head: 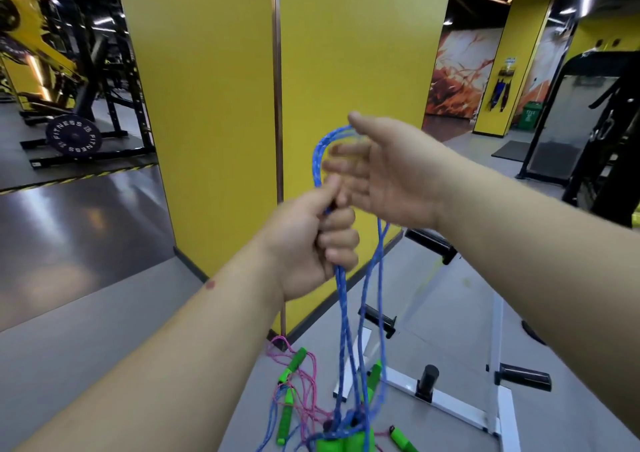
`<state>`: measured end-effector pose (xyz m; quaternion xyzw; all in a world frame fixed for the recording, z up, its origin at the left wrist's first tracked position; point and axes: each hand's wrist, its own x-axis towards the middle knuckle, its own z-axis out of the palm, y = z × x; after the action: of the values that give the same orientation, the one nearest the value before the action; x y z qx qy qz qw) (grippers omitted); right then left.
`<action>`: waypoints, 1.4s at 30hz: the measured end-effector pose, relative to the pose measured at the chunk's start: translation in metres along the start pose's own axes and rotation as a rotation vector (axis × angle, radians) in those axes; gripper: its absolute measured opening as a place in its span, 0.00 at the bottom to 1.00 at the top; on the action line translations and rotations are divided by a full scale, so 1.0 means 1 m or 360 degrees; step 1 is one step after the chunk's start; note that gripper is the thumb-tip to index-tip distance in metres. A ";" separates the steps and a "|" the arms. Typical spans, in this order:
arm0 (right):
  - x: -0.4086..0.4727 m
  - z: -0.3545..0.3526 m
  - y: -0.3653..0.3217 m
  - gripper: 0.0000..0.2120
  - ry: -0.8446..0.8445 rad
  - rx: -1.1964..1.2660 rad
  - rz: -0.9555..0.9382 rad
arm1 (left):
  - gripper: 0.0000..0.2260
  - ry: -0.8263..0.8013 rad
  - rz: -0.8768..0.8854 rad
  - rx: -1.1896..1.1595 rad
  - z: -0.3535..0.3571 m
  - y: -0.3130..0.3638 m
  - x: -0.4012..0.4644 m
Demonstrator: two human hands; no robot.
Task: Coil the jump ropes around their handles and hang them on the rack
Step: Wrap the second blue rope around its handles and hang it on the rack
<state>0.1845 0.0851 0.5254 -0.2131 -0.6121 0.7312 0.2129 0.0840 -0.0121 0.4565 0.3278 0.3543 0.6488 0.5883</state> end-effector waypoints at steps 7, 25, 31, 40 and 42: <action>-0.040 -0.015 0.045 0.16 -0.1122 -0.0280 0.0424 | 0.16 0.0185 0.0168 -0.0272 0.024 0.060 0.021; 0.013 0.017 -0.025 0.08 0.0273 0.0748 -0.0295 | 0.30 -0.0928 -0.0117 -0.0098 -0.023 0.000 -0.026; 0.015 0.004 -0.032 0.09 0.0444 0.0694 -0.0308 | 0.27 -0.0834 -0.0221 -0.0162 -0.018 -0.016 -0.030; -0.005 0.000 -0.018 0.14 0.0394 -0.1270 -0.0219 | 0.21 -0.0350 -0.0202 0.0683 -0.007 0.042 -0.036; -0.018 0.011 -0.017 0.23 -0.0198 -0.0945 -0.0114 | 0.20 -0.0197 -0.0231 0.1009 -0.001 0.051 -0.037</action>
<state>0.1934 0.0689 0.5450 -0.1991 -0.8181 0.5239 0.1289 0.0593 -0.0518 0.4988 0.5073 0.5247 0.4414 0.5220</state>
